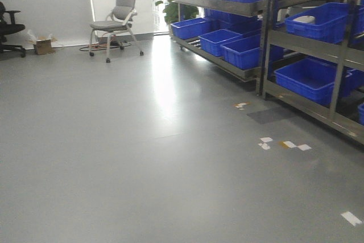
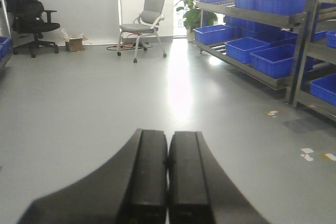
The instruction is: Place yellow foam block on left shelf second layer
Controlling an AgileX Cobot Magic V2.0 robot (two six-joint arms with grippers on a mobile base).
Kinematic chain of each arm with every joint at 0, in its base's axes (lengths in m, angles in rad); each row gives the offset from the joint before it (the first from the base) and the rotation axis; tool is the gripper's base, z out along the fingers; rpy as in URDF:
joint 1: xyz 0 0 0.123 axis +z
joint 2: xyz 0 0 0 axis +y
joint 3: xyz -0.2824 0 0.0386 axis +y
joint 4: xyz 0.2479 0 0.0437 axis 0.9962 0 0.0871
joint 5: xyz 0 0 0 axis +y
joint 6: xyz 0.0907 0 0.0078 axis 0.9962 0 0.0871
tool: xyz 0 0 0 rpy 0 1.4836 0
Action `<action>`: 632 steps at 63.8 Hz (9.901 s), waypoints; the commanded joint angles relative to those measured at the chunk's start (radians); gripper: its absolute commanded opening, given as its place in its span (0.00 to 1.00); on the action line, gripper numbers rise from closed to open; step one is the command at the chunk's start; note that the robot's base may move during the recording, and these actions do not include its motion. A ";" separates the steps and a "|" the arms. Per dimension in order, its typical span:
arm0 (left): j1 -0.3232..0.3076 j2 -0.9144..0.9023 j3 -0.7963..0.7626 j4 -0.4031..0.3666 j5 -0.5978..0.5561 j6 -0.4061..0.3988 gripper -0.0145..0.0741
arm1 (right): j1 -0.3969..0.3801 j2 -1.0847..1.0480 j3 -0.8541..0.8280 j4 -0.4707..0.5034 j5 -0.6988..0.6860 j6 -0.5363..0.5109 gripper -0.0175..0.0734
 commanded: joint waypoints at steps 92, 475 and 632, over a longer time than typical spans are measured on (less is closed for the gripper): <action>0.001 0.008 0.026 -0.002 -0.088 -0.004 0.32 | 0.000 0.021 -0.017 -0.027 -0.083 -0.008 0.47; 0.001 0.008 0.026 -0.002 -0.088 -0.004 0.32 | 0.169 1.679 -1.071 0.195 -0.045 -0.211 0.88; 0.001 0.008 0.026 -0.002 -0.088 -0.004 0.32 | -0.197 -0.094 0.240 0.246 -0.416 -0.210 0.25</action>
